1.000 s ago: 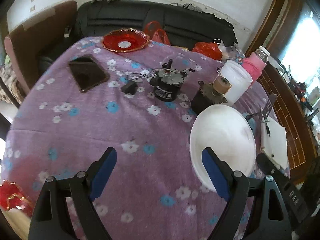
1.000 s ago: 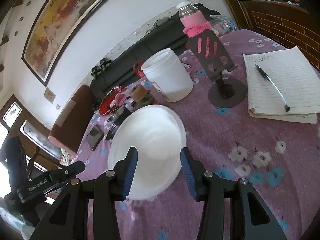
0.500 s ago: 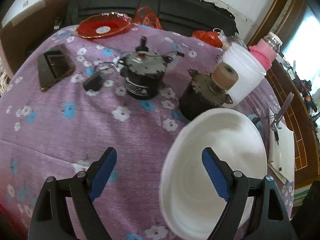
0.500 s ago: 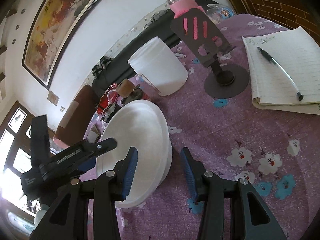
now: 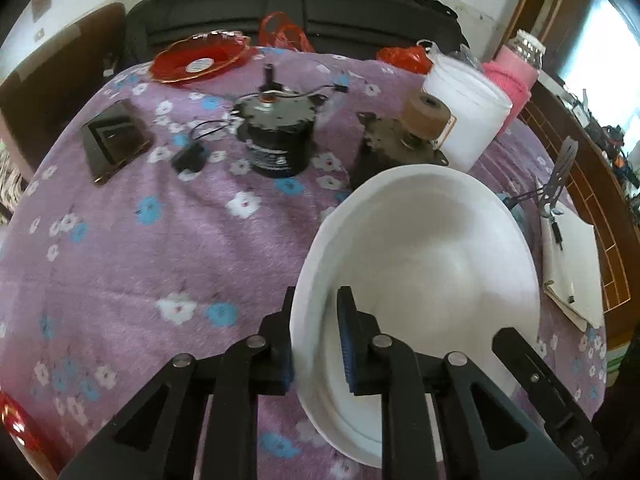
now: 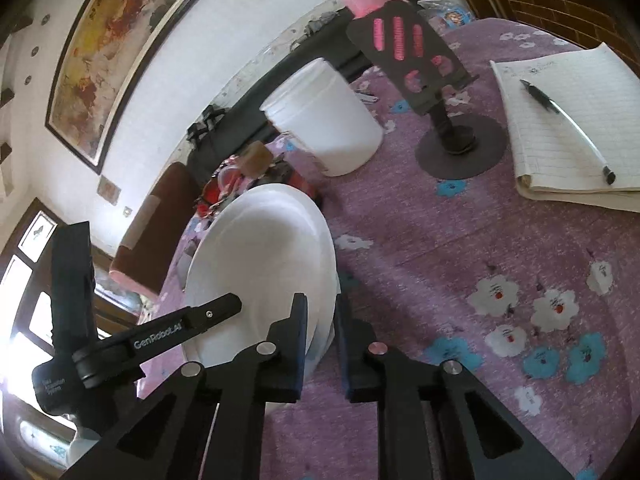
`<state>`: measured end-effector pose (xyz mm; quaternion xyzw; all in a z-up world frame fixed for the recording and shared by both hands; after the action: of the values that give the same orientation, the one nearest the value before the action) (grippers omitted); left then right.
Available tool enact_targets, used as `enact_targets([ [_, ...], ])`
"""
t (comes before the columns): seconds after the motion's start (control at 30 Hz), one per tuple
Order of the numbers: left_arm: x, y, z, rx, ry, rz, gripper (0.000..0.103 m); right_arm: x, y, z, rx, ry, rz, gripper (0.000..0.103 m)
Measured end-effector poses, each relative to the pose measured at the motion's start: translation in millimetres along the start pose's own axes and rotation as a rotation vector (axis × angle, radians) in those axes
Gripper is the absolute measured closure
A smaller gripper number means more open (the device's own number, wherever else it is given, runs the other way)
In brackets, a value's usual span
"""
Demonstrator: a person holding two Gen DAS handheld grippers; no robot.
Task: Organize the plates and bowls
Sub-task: 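Carry the white bowl with both grippers over the stack and lower it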
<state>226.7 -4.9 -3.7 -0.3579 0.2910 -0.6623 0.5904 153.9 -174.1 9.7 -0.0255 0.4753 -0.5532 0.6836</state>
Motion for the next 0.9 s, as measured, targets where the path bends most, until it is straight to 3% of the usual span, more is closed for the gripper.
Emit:
enact_targets([
  [0.3,-47,-79,-21,0.086,-0.120,-0.043,0.086,-64,-24,-17,0.017,-0.139,0.078,0.089],
  [0.53,-93,-157,-41,0.192,-0.183,-0.044,0.085,-128,-55,-53,0.000,-0.221,0.149,0.088],
  [0.63,-113,-185,-58,0.218,-0.206,-0.035,0.085,-155,-68,-71,-0.017,-0.237,0.188,0.088],
  [0.73,-137,-210,-78,0.238,-0.232,-0.023,0.077,-182,-75,-91,-0.035,-0.279,0.207,0.088],
  [0.9,-184,-242,-103,0.284,-0.272,0.046,0.074,-232,-77,-139,-0.081,-0.384,0.236,0.088],
])
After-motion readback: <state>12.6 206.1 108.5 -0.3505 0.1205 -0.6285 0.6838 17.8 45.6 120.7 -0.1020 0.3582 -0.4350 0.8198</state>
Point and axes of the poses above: each gripper's, at about its wrist camera, not at the fingertips, and y roughly the way its jaws point, x to its right, z to its top, the point moved 6 cm from there along y, roughly the way its jaws point, and after that the axes turned 6 degrees about x, right-handed, at the moved point
